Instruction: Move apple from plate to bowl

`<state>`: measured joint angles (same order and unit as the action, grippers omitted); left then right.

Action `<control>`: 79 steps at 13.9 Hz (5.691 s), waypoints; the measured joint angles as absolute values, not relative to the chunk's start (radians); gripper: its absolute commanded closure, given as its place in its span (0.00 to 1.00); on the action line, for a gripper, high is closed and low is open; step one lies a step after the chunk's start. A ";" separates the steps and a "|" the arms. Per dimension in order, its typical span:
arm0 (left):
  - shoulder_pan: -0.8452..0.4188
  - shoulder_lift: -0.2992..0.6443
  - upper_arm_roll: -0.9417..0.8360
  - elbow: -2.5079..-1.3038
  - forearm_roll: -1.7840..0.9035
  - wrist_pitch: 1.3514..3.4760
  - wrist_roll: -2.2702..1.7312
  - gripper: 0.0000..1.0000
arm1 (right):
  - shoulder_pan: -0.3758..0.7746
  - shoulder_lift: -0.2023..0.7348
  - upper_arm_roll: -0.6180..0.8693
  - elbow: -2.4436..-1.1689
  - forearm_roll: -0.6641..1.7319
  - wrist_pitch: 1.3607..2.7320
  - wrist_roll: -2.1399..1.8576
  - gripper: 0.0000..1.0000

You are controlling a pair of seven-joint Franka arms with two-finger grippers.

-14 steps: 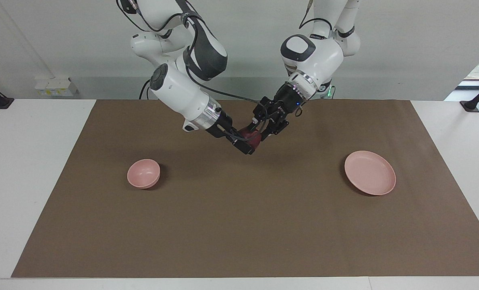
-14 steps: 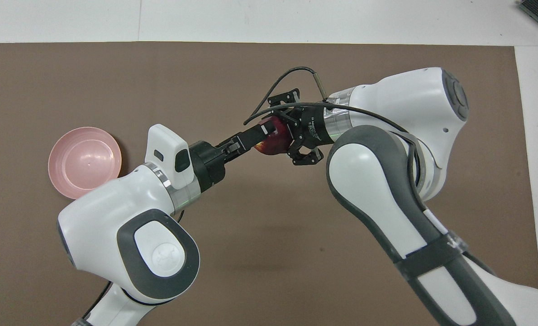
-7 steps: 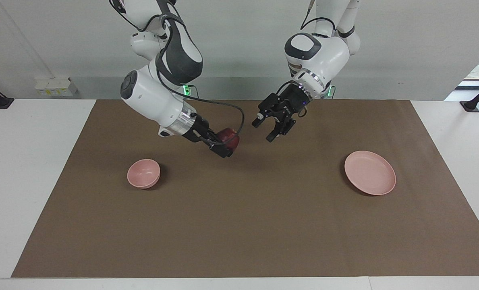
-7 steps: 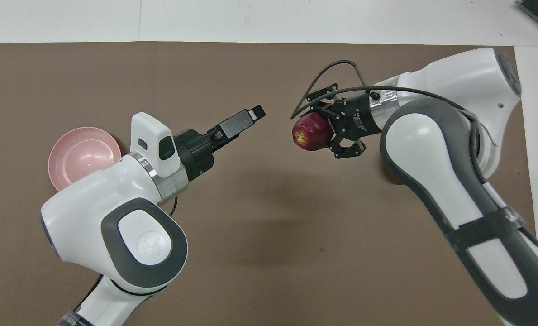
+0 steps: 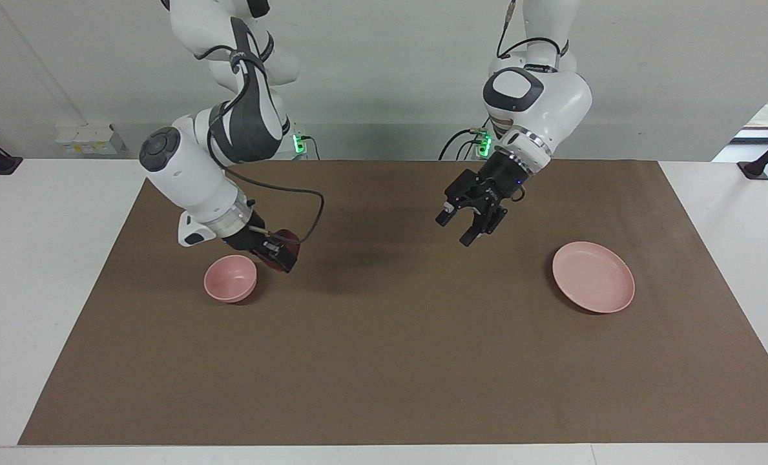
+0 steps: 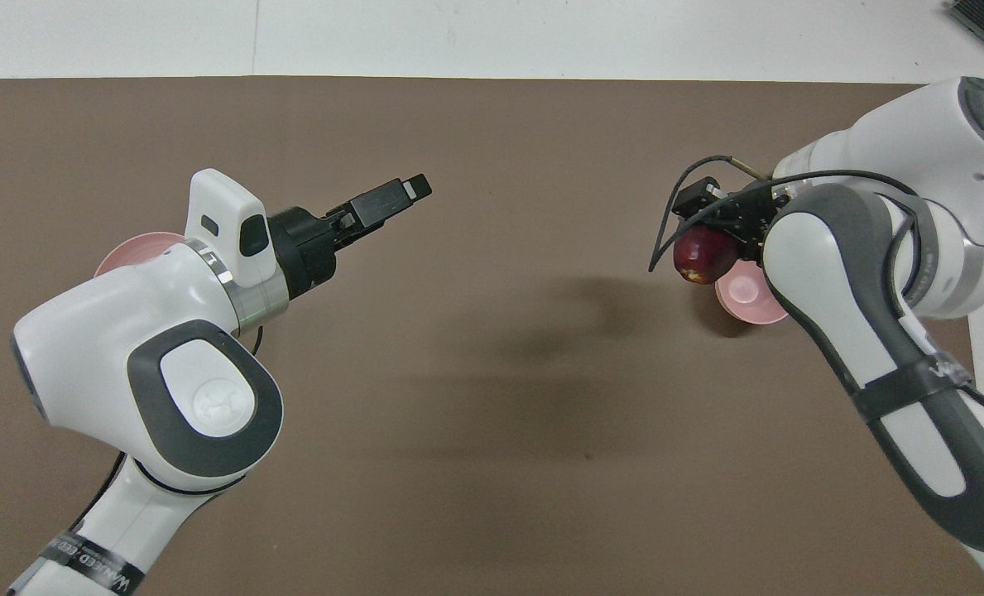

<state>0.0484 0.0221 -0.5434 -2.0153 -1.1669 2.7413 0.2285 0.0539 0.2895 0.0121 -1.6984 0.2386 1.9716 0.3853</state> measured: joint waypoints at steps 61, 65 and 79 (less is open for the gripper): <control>-0.114 -0.015 0.053 -1.459 0.025 1.468 0.147 0.00 | 0.034 -0.011 0.036 -1.684 0.008 1.718 0.212 0.00; -0.108 -0.015 0.054 -1.459 0.024 1.457 0.147 0.00 | 0.048 -0.055 0.031 -1.611 -0.002 1.666 0.210 0.00; -0.103 -0.015 0.054 -1.459 0.024 1.458 0.147 0.00 | 0.017 -0.094 -0.027 -1.505 -0.027 1.446 0.058 0.00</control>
